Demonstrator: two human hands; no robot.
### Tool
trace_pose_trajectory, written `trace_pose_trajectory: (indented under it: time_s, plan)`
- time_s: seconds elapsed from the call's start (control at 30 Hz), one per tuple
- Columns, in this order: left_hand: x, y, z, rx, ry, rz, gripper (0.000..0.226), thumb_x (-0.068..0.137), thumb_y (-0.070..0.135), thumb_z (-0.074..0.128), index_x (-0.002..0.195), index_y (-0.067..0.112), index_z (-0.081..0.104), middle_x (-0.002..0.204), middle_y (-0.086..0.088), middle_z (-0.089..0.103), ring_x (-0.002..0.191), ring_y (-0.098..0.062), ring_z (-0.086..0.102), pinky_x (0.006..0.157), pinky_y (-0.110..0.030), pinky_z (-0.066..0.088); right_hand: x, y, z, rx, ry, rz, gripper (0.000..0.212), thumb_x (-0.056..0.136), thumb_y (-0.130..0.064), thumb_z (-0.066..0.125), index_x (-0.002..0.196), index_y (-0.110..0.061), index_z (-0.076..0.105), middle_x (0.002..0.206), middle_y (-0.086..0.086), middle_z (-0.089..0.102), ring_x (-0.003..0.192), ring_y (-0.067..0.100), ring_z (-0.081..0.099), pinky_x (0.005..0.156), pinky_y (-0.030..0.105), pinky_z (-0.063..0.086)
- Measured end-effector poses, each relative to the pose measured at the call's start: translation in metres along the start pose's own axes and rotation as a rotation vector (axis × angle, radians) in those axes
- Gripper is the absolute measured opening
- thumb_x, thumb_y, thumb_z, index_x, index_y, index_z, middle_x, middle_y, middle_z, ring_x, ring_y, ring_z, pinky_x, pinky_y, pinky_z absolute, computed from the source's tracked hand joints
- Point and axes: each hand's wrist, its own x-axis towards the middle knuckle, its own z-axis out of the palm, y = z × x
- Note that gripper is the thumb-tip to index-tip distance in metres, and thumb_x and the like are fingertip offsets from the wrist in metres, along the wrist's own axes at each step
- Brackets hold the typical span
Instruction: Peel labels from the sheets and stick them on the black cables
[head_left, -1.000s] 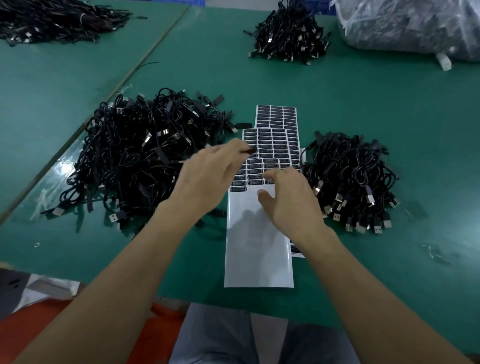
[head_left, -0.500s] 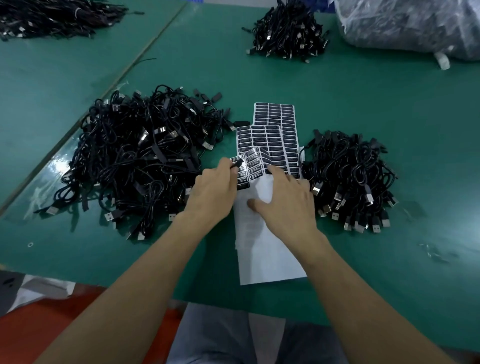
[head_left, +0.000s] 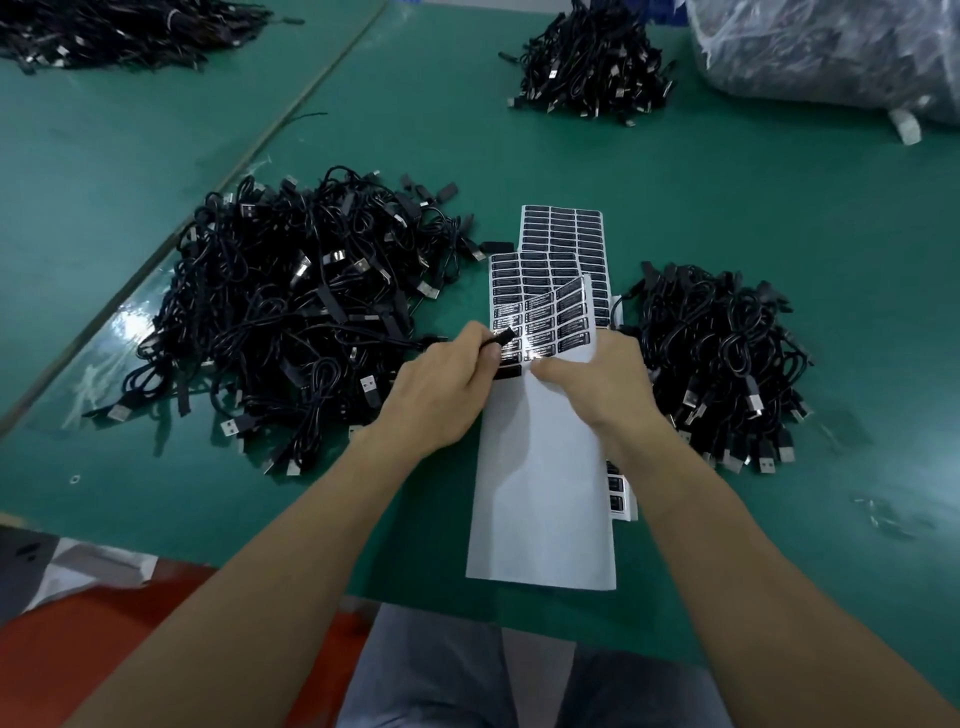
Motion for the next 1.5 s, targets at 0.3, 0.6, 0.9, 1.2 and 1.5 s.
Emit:
trace_pose_trajectory:
  time_s: [0.3,0.6,0.9,1.2,1.5]
  plan:
    - [-0.005,0.003,0.000,-0.109,0.045,-0.017,0.029,0.076,0.055,0.057,0.087,0.034,0.039,0.077,0.011,0.055,0.068,-0.007,0.053,0.060,-0.032,0.043,-0.002,0.013,0.002,0.153,0.019,0.063,0.018,0.076,-0.008,0.081,0.077,-0.020,0.067,0.072,-0.003,0.074,0.073,0.022,0.073,0.070,0.042,0.061]
    - [-0.006,0.007,0.003,-0.194,0.117,-0.031,0.039,0.074,0.059,0.072,0.079,0.037,0.040,0.087,0.031,0.067,0.071,0.000,0.064,0.066,-0.038,0.056,-0.005,0.013,0.005,0.117,-0.041,0.047,0.040,0.081,-0.021,0.079,0.107,0.000,0.058,0.108,0.024,0.067,0.098,0.041,0.067,0.085,0.059,0.056]
    - [-0.002,0.003,0.002,-0.371,0.090,-0.090,0.040,0.065,0.044,0.073,0.073,0.033,0.035,0.077,0.017,0.074,0.074,-0.010,0.071,0.071,-0.051,0.059,-0.006,0.014,0.006,0.075,-0.058,0.029,0.032,0.084,-0.021,0.078,0.106,-0.006,0.060,0.106,0.016,0.069,0.096,0.033,0.069,0.086,0.055,0.057]
    - [0.000,0.006,-0.001,-0.377,0.070,-0.121,0.034,0.067,0.033,0.070,0.070,0.028,0.036,0.079,-0.017,0.069,0.078,-0.036,0.065,0.066,-0.058,0.052,-0.006,0.015,0.005,0.044,-0.069,-0.001,0.030,0.082,-0.020,0.078,0.107,-0.012,0.063,0.106,0.010,0.070,0.097,0.028,0.069,0.088,0.052,0.057]
    - [0.000,0.002,0.001,-0.389,0.067,-0.110,0.037,0.068,0.037,0.071,0.071,0.026,0.036,0.072,-0.001,0.072,0.075,-0.027,0.069,0.068,-0.056,0.055,-0.007,0.014,0.005,0.055,-0.071,-0.013,0.033,0.079,-0.022,0.077,0.107,-0.014,0.064,0.104,0.007,0.072,0.095,0.026,0.070,0.087,0.052,0.058]
